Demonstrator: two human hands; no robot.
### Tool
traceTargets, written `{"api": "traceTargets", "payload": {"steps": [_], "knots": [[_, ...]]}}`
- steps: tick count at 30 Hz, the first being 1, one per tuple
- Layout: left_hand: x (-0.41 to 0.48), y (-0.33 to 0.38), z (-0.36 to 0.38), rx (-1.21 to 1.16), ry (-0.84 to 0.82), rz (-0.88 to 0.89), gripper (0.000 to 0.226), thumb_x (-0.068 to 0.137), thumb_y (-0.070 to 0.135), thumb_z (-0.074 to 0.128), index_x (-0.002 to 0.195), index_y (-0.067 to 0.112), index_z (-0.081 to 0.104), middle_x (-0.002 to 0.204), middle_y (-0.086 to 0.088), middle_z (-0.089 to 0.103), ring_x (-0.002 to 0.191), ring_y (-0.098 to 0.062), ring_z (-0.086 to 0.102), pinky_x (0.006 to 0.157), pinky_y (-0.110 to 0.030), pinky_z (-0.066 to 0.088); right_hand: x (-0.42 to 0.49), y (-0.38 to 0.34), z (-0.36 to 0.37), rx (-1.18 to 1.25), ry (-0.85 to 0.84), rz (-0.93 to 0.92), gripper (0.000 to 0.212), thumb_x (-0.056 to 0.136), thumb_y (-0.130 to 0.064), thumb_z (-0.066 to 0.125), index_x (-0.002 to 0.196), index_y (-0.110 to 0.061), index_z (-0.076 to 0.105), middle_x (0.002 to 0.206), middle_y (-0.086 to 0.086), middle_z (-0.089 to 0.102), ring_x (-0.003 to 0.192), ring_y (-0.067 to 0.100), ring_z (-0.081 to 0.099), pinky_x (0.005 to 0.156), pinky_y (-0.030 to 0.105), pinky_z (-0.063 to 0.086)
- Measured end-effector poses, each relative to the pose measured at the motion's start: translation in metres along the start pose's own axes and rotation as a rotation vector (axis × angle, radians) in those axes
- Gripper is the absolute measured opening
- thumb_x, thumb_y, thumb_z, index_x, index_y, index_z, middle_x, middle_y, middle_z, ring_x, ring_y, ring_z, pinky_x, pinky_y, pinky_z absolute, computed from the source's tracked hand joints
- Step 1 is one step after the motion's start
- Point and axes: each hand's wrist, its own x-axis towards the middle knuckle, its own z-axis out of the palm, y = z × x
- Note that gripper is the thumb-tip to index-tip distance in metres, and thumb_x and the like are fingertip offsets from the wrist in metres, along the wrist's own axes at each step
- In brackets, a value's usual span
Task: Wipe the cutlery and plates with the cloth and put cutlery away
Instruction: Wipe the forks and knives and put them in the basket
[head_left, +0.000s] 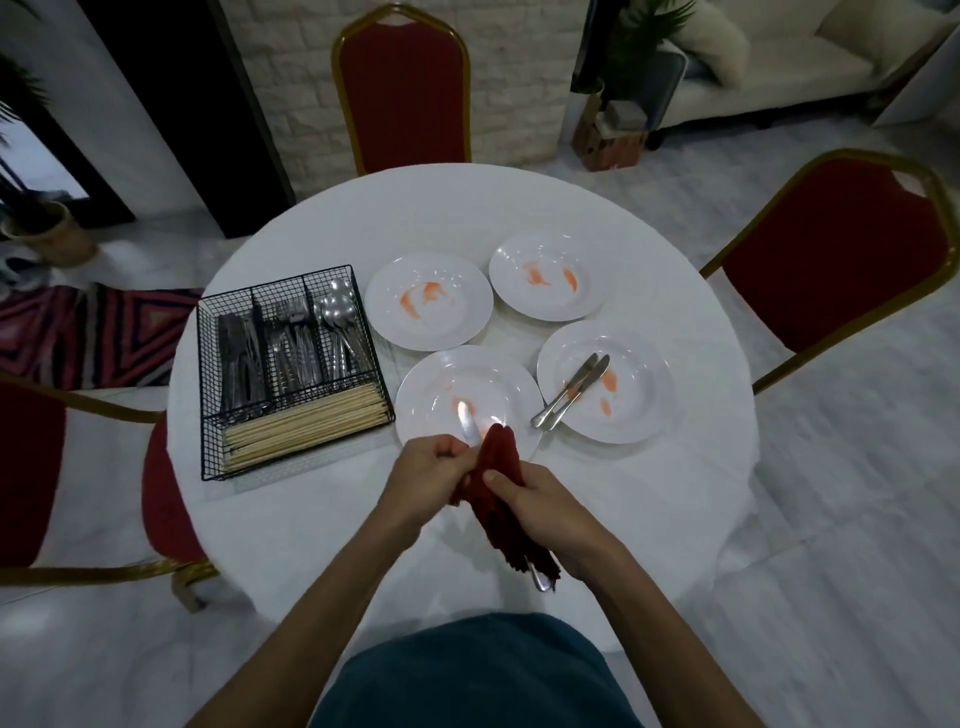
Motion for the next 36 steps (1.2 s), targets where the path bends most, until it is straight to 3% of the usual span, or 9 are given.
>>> {"api": "traceTargets", "payload": {"steps": [4,6,14,16,20,25,31,36], "knots": [[0.012,0.006,-0.014,0.006,0.063,0.013,0.033,0.083,0.025,0.078,0.052,0.025,0.066,0.052,0.007,0.055,0.049,-0.007,0.048,0.057,-0.025,0.039,-0.002,0.003,0.001,0.036,0.003,-0.001,0.03,0.107,-0.038,0.049,0.119,-0.015,0.066,0.093,0.012,0.075,0.067,0.016,0.07,0.065,0.03,0.058],[0.021,0.012,-0.026,-0.06,0.122,0.016,0.037,0.081,0.024,0.08,0.049,0.024,0.063,0.051,0.007,0.052,0.048,-0.007,0.046,0.056,-0.025,0.038,-0.005,0.002,0.0,0.03,-0.004,0.009,0.028,0.106,-0.04,0.049,0.117,-0.019,0.065,0.092,0.008,0.074,0.067,0.016,0.071,0.065,0.029,0.059],[0.031,-0.003,-0.036,-0.284,0.304,-0.059,0.021,0.085,0.025,0.078,0.074,0.01,0.068,0.054,0.004,0.051,0.05,-0.012,0.042,0.052,-0.026,0.036,0.006,-0.003,0.0,0.029,-0.015,0.02,0.027,0.105,-0.037,0.054,0.109,-0.016,0.07,0.081,0.005,0.072,0.065,0.017,0.068,0.066,0.031,0.056],[0.029,-0.006,-0.03,-0.29,0.267,-0.072,0.023,0.087,0.029,0.076,0.075,0.011,0.07,0.057,0.004,0.056,0.052,-0.012,0.045,0.05,-0.024,0.038,0.011,-0.005,0.001,0.015,0.001,0.028,0.027,0.105,-0.036,0.054,0.109,-0.016,0.071,0.082,0.005,0.073,0.065,0.016,0.069,0.064,0.028,0.055],[0.018,-0.012,-0.012,-0.135,0.033,-0.128,0.017,0.092,0.031,0.07,0.091,0.016,0.077,0.073,0.004,0.07,0.062,-0.01,0.056,0.054,-0.021,0.046,0.028,-0.012,0.004,-0.024,0.022,0.026,0.024,0.105,-0.032,0.054,0.107,-0.016,0.071,0.08,0.006,0.073,0.061,0.015,0.067,0.059,0.027,0.053],[0.027,-0.016,-0.02,-0.174,0.094,-0.164,0.011,0.094,0.024,0.066,0.088,0.019,0.075,0.084,-0.001,0.073,0.078,-0.013,0.065,0.064,-0.025,0.05,0.046,-0.014,0.013,-0.047,-0.018,0.046,0.024,0.106,-0.034,0.053,0.113,-0.017,0.069,0.081,0.006,0.074,0.063,0.017,0.07,0.059,0.028,0.054],[0.046,-0.014,-0.02,-0.171,0.199,-0.137,0.021,0.097,0.023,0.061,0.093,0.009,0.076,0.082,-0.005,0.072,0.073,-0.013,0.065,0.061,-0.024,0.052,0.063,-0.027,0.018,-0.039,-0.021,0.052,0.022,0.106,-0.031,0.053,0.113,-0.016,0.068,0.079,0.004,0.077,0.065,0.016,0.073,0.06,0.027,0.056],[0.05,-0.016,-0.023,-0.2,0.174,-0.138,0.021,0.094,0.022,0.066,0.09,0.003,0.075,0.077,-0.004,0.071,0.07,-0.011,0.066,0.059,-0.023,0.053,0.072,-0.028,0.014,-0.043,-0.025,0.069,0.022,0.105,-0.031,0.054,0.115,-0.016,0.068,0.084,0.005,0.078,0.068,0.019,0.074,0.063,0.033,0.06]]}}
